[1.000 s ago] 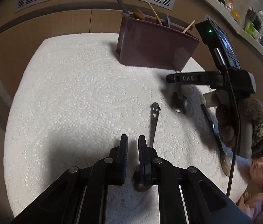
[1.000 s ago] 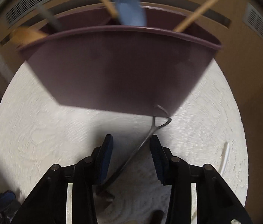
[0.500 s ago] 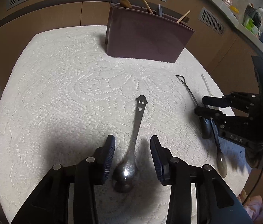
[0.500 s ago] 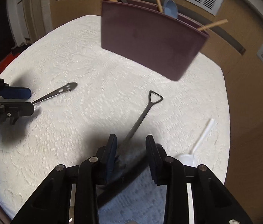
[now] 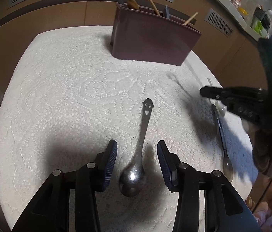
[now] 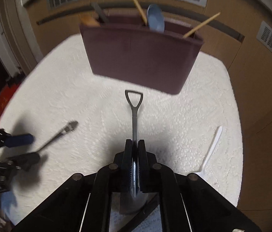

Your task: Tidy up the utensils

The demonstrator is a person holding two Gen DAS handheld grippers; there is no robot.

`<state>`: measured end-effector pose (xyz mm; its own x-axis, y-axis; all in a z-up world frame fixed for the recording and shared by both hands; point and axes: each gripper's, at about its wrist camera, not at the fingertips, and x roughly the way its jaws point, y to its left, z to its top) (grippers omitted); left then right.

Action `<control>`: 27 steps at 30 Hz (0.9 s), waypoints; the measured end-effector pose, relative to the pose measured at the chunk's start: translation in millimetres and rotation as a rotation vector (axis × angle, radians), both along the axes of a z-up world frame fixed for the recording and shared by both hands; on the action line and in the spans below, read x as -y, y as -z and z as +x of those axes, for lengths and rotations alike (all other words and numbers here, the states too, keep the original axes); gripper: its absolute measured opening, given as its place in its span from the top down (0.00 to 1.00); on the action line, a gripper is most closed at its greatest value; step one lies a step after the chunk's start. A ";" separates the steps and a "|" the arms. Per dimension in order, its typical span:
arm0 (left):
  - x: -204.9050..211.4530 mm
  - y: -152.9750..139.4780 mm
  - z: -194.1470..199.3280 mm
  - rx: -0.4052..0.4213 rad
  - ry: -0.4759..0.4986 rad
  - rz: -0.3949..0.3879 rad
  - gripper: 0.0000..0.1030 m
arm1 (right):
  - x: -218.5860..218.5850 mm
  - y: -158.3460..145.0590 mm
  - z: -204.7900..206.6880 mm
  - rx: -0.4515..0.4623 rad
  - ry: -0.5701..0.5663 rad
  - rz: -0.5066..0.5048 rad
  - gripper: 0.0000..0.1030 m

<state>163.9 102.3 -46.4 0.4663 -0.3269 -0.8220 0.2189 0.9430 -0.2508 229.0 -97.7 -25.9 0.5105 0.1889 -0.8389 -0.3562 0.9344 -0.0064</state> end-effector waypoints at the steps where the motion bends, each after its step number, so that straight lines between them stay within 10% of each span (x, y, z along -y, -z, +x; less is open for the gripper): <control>1: 2.7 -1.8 3.1 -0.009 0.024 0.002 0.57 | 3.4 -6.1 -4.8 0.012 0.002 0.019 0.96; 11: 51.3 5.5 47.3 -0.134 0.195 0.286 0.75 | 42.1 -36.4 -36.3 0.091 0.016 0.178 0.96; 13: 52.5 5.2 49.7 -0.134 0.185 0.267 0.91 | 45.4 -33.4 -38.1 0.098 0.017 0.201 0.96; 27: 35.2 -70.4 0.9 0.287 -0.081 0.006 0.92 | 51.9 -54.2 -42.6 0.190 0.021 0.238 0.96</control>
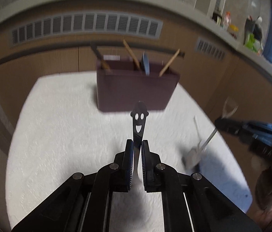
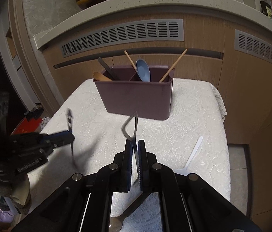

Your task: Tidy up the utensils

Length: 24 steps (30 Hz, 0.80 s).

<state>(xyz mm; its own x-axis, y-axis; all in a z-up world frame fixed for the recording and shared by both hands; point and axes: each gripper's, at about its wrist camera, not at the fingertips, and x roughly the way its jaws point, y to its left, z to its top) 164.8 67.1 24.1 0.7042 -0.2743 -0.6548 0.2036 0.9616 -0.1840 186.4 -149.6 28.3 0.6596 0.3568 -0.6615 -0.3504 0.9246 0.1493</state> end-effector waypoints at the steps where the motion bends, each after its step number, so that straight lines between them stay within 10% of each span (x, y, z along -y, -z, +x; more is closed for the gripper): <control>1: -0.6 -12.9 2.8 0.032 0.004 -0.010 0.94 | 0.1 -6.0 0.5 0.015 0.001 0.005 0.96; 9: -8.4 -83.2 29.9 0.204 0.027 -0.039 0.95 | 0.3 -54.6 16.6 0.120 -0.005 0.012 0.96; 16: -11.0 -38.0 56.3 0.030 0.055 -0.013 0.93 | 7.5 -34.4 29.2 0.068 -0.013 -0.079 0.96; 24: -11.1 31.4 72.4 -0.174 0.037 -0.002 0.92 | -5.2 32.7 23.5 -0.020 -0.233 -0.273 0.40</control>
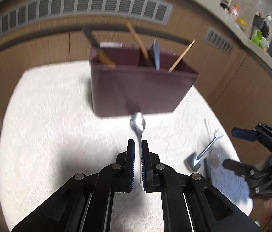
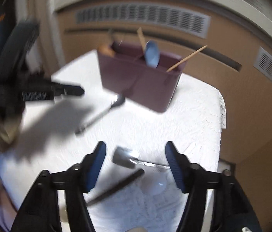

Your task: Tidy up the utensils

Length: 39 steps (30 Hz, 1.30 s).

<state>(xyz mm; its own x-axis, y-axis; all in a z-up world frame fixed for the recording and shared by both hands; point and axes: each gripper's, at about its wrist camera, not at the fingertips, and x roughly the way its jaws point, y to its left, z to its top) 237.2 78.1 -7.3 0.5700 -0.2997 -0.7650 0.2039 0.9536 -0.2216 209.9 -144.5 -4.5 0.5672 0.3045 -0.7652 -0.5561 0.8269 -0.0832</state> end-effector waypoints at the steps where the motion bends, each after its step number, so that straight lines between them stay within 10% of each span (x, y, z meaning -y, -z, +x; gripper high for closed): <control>1: -1.5 4.2 -2.0 -0.012 -0.006 0.004 0.89 | -1.7 6.3 0.0 -0.015 -0.039 -0.032 0.40; 12: -21.9 20.9 -7.7 -0.071 -0.080 -0.039 0.55 | -21.7 56.9 34.3 -0.079 -0.282 -0.271 0.31; 19: -25.4 26.0 -8.5 -0.104 -0.085 -0.042 0.51 | -20.2 58.5 90.3 -0.205 -0.243 -0.133 0.33; 26: -14.6 39.1 -1.7 -0.154 -0.077 -0.045 0.49 | -13.2 53.9 81.9 -0.224 -0.188 -0.069 0.71; 39: 52.4 43.3 55.4 -0.082 -0.153 0.060 0.48 | 72.1 9.1 74.2 -0.134 0.231 0.244 0.71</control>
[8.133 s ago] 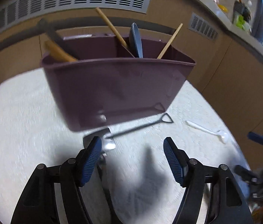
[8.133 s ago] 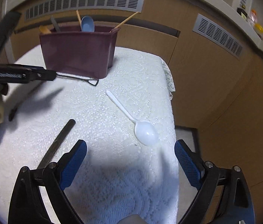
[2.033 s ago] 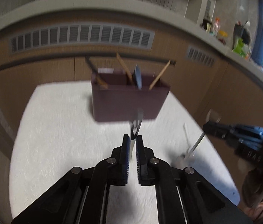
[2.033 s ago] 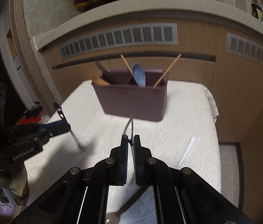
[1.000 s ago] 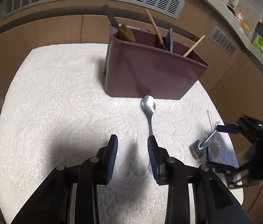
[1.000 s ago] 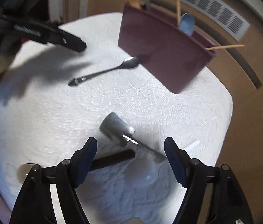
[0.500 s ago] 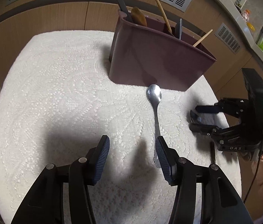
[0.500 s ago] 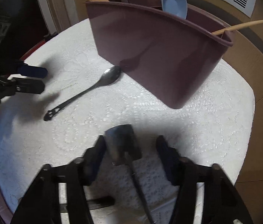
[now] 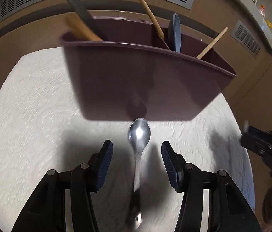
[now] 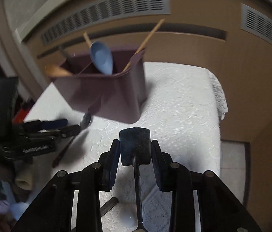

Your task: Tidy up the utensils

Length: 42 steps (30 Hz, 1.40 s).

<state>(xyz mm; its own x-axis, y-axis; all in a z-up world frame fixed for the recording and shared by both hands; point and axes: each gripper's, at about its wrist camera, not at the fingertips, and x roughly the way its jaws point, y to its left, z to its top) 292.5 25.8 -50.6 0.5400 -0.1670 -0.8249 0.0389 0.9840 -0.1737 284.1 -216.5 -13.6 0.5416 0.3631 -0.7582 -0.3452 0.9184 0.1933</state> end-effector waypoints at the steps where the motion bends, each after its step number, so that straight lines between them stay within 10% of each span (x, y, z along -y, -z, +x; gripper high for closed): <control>1: 5.1 2.7 5.7 -0.004 -0.002 0.017 0.48 | 6.9 -2.9 -3.2 0.007 0.026 0.027 0.71; 11: 28.4 8.8 17.2 0.008 0.042 0.116 0.72 | -6.6 -25.1 -23.4 0.063 0.076 0.045 0.71; 30: 6.8 -51.2 -82.4 0.225 0.112 0.015 0.72 | -50.3 -54.2 -57.0 0.127 0.051 0.007 0.71; 42: -27.1 -200.6 -58.0 0.570 0.126 -0.120 0.72 | -63.7 -183.4 -28.4 0.472 0.088 0.086 0.71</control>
